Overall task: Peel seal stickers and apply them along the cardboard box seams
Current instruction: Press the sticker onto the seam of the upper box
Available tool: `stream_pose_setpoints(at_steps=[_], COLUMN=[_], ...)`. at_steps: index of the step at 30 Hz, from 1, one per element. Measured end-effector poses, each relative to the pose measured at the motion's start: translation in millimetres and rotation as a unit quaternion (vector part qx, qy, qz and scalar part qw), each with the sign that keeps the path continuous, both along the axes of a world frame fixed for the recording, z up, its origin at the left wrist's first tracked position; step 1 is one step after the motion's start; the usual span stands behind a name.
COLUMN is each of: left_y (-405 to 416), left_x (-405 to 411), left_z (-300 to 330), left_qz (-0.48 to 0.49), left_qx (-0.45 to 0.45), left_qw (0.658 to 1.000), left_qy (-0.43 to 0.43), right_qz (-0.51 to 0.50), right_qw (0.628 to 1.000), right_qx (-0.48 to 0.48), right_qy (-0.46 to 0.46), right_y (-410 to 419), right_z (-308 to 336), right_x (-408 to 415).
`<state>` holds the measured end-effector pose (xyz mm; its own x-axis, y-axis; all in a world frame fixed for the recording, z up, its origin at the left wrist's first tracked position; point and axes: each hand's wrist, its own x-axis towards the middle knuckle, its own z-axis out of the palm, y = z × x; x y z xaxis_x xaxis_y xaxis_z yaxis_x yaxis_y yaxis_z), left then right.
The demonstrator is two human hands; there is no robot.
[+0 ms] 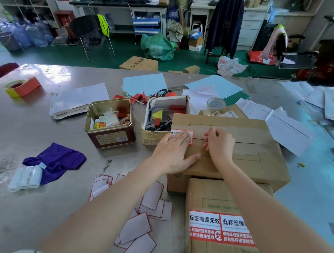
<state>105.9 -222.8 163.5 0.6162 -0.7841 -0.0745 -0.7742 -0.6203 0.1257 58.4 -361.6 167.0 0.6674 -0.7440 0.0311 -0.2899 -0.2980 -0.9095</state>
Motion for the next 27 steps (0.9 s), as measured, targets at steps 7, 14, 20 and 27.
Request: stream_pose_setpoints(at_steps=[7, 14, 20, 27], left_y=[-4.5, 22.6, 26.4, 16.4], left_x=[-3.9, -12.3, -15.8, -19.3], left_z=[-7.8, -18.6, -25.9, -28.8], left_qz=[-0.052, -0.066, 0.149, 0.237], left_qx=[-0.022, -0.12, -0.312, -0.425], left_qw=[0.998, 0.99, 0.894, 0.752], left_qy=[0.018, 0.014, 0.285, 0.444], right_qz=[0.012, 0.029, 0.045, 0.069], right_qw=[1.0, 0.998, 0.996, 0.992], right_qx=[-0.014, -0.063, -0.082, -0.104], right_qy=[-0.018, -0.003, -0.002, 0.009], right_y=[1.7, 3.4, 4.0, 4.5], right_z=[-2.8, -7.3, -8.6, -11.3], right_x=[-4.6, -7.0, -6.9, -4.9])
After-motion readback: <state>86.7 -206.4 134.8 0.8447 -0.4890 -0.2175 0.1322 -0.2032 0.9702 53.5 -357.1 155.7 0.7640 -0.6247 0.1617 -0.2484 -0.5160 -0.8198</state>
